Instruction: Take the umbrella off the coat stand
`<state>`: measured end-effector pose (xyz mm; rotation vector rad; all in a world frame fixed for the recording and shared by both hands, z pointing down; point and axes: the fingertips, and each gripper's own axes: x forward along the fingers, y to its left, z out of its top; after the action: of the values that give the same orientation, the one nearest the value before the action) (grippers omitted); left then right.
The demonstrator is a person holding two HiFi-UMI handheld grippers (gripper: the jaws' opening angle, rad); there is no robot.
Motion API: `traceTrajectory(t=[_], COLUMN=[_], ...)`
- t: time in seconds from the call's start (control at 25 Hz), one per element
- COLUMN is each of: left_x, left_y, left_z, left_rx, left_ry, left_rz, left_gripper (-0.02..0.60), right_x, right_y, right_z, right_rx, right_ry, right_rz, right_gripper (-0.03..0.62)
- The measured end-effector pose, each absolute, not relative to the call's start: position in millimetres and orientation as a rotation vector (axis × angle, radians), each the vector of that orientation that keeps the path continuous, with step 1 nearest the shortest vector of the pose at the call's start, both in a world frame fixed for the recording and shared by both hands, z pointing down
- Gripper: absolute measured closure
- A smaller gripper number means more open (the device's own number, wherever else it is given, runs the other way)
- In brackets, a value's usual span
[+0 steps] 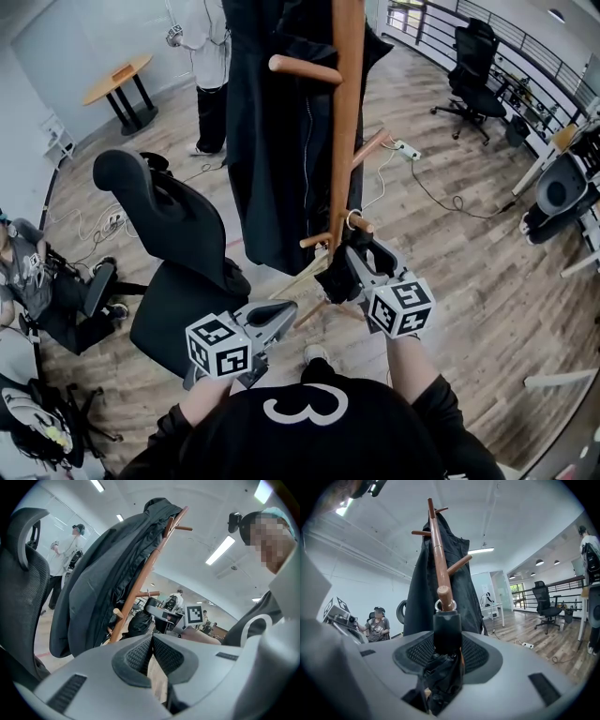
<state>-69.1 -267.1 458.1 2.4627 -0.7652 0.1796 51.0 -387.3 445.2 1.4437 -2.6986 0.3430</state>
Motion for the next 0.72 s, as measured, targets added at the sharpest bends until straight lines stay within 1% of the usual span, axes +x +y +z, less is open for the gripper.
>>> traceTrajectory(t=[0.72], left_x=[-57], left_y=[-243], left_z=[453], left_rx=[2.495], left_ry=[-0.75], left_rz=[0.184], left_gripper=[0.566], right_x=[75], right_y=[-353], right_z=[429], right_rx=[1.497], right_ry=[-2.707], right_rz=[0.334], right_gripper=[0.404])
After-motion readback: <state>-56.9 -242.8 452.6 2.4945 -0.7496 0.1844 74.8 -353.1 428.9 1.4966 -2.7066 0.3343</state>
